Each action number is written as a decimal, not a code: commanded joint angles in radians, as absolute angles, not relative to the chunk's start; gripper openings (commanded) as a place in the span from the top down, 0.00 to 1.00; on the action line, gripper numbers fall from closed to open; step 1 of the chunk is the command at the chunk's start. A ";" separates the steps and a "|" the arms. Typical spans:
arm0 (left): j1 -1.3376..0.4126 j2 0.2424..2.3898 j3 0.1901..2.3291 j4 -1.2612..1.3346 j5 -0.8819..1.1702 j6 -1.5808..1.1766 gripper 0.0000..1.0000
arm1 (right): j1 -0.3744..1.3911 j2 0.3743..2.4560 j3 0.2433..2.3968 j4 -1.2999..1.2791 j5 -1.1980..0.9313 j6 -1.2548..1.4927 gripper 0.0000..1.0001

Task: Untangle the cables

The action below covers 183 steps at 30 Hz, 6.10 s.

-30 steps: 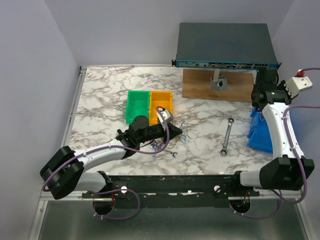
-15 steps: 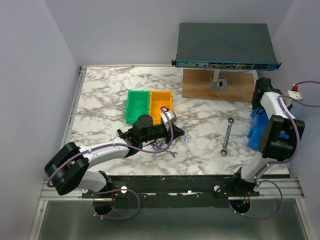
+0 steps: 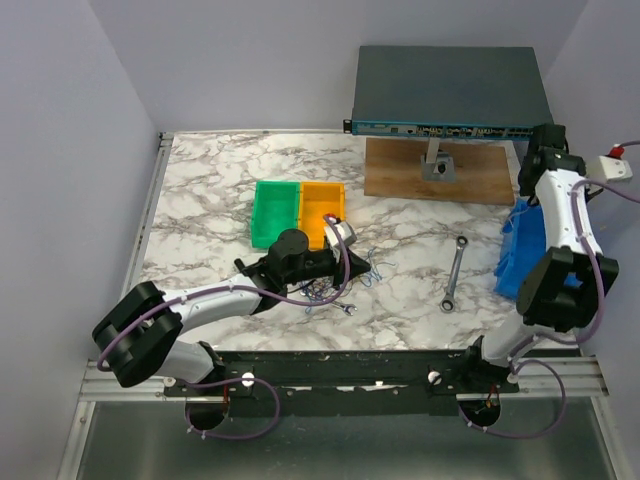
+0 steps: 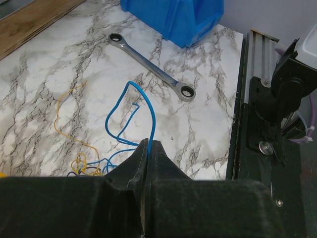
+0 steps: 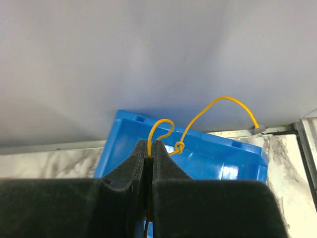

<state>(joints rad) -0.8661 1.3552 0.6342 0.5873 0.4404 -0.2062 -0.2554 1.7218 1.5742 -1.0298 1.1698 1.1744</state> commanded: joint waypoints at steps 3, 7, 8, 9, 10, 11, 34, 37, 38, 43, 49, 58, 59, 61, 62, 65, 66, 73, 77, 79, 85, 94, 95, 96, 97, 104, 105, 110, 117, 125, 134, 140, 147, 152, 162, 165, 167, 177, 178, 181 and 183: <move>-0.871 1.349 0.649 0.626 0.468 -0.193 1.00 | -0.257 1.517 1.508 -0.726 1.126 0.885 0.99; -0.871 1.352 0.647 0.627 0.468 -0.187 1.00 | -0.279 1.497 1.539 -0.733 1.219 0.874 0.99; -0.871 1.356 0.649 0.627 0.468 -0.186 1.00 | -0.288 1.493 1.541 -0.719 1.222 0.867 0.99; -0.871 1.360 0.651 0.627 0.469 -0.186 1.00 | -0.296 1.490 1.544 -0.702 1.214 0.849 0.99; -0.871 1.365 0.654 0.627 0.471 -0.186 1.00 | -0.305 1.487 1.547 -0.689 1.205 0.838 0.99; -0.871 1.369 0.655 0.627 0.472 -0.186 1.00 | -0.313 1.488 1.551 -0.685 1.206 0.838 0.99; -0.872 1.394 0.678 0.605 0.479 -0.170 1.00 | -0.364 1.407 1.320 -0.569 0.936 0.755 0.25; -0.873 1.382 0.676 0.598 0.470 -0.168 1.00 | -0.364 1.329 1.256 -0.461 0.694 0.618 0.20; -0.873 1.379 0.676 0.594 0.468 -0.167 1.00 | -0.364 1.303 1.219 -0.436 0.637 0.594 0.17; -0.874 1.361 0.674 0.584 0.459 -0.164 1.00 | -0.364 1.178 1.115 -0.405 0.441 0.552 0.13; -0.876 1.345 0.679 0.563 0.451 -0.161 1.00 | -0.363 1.062 0.978 -0.307 -0.022 0.468 0.13; -0.876 1.301 0.668 0.539 0.381 -0.167 1.00 | -0.087 1.009 0.813 -0.157 -0.290 0.459 0.14; -0.875 1.291 0.661 0.537 0.361 -0.164 1.00 | -0.051 1.003 0.788 -0.124 -0.295 0.459 0.15; -0.873 1.274 0.647 0.537 0.311 -0.160 1.00 | -0.003 0.994 0.743 -0.055 -0.316 0.479 0.16; -0.872 1.265 0.640 0.538 0.291 -0.154 1.00 | 0.028 0.986 0.718 0.002 -0.338 0.485 0.16; -0.860 1.243 0.621 0.547 0.229 -0.155 1.00 | 0.100 0.979 0.633 0.148 -0.354 0.513 0.18; -0.852 1.238 0.612 0.554 0.222 -0.161 1.00 | 0.129 0.985 0.607 0.205 -0.356 0.516 0.18; -0.777 1.186 0.547 0.619 0.205 -0.224 1.00 | 0.361 1.119 0.517 0.485 -0.253 0.502 0.21; -0.739 1.159 0.519 0.641 0.225 -0.248 1.00 | 0.460 1.215 0.473 0.625 -0.187 0.459 0.23; -0.728 1.150 0.510 0.651 0.237 -0.258 1.00 | 0.474 1.256 0.429 0.725 -0.193 0.452 0.25; -0.695 1.109 0.483 0.660 0.234 -0.277 1.00 | 0.524 1.293 0.368 0.839 -0.289 0.413 0.26; -0.662 1.044 0.455 0.650 0.199 -0.288 1.00 | 0.577 1.330 0.351 0.920 -0.412 0.370 0.29; -0.660 1.041 0.454 0.652 0.202 -0.288 1.00 | 0.593 1.336 0.359 0.908 -0.406 0.356 0.30; -0.660 1.036 0.448 0.663 0.210 -0.290 1.00 | 0.607 1.341 0.371 0.883 -0.383 0.339 0.31; -0.660 1.034 0.442 0.673 0.222 -0.291 1.00 | 0.622 1.348 0.380 0.873 -0.369 0.326 0.31; -0.660 1.057 0.442 0.722 0.309 -0.300 1.00 | 0.690 1.406 0.442 0.825 -0.289 0.275 0.54; -0.660 1.061 0.444 0.724 0.311 -0.300 1.00 | 0.692 1.398 0.441 0.824 -0.273 0.276 0.65; -0.660 1.074 0.448 0.727 0.329 -0.298 1.00 | 0.693 1.303 0.398 0.840 -0.200 0.291 0.97; -0.661 1.122 0.480 0.706 0.359 -0.308 1.00 | 0.693 1.175 0.351 0.829 -0.185 0.308 0.99; -0.660 1.193 0.540 0.648 0.391 -0.319 1.00 | 0.693 1.097 0.316 0.847 -0.176 0.316 0.99; -0.661 1.252 0.579 0.678 0.566 -0.327 0.71 | 0.693 0.963 0.355 0.743 -0.122 0.371 0.99; -0.662 1.266 0.566 0.757 0.661 -0.347 0.34 | 0.693 0.935 0.496 0.537 -0.152 0.375 0.99; -0.672 1.304 0.589 0.772 0.699 -0.359 0.34 | 0.693 0.940 0.564 0.484 -0.218 0.422 0.99; -0.688 1.341 0.619 0.763 0.709 -0.362 0.60 | 0.693 0.998 0.605 0.476 -0.296 0.436 0.99; -0.689 1.361 0.623 0.797 0.720 -0.399 1.00 | 0.694 1.030 0.625 0.466 -0.333 0.396 0.79; -0.684 1.330 0.598 0.805 0.681 -0.388 1.00 | 0.693 0.992 0.536 0.520 -0.245 0.366 0.58; -0.678 1.314 0.585 0.805 0.664 -0.384 1.00 | 0.693 0.966 0.443 0.615 -0.184 0.373 0.39; -0.660 1.268 0.541 0.865 0.676 -0.408 1.00 | 0.693 1.122 0.261 0.972 -0.338 0.352 0.28; -0.661 1.268 0.542 0.869 0.685 -0.411 1.00 | 0.693 1.155 0.266 0.985 -0.348 0.357 0.29; -0.660 1.270 0.542 0.879 0.698 -0.420 1.00 | 0.694 1.226 0.292 0.997 -0.371 0.365 0.30; -0.661 1.265 0.538 0.890 0.706 -0.422 1.00 | 0.696 1.276 0.315 0.984 -0.359 0.373 0.30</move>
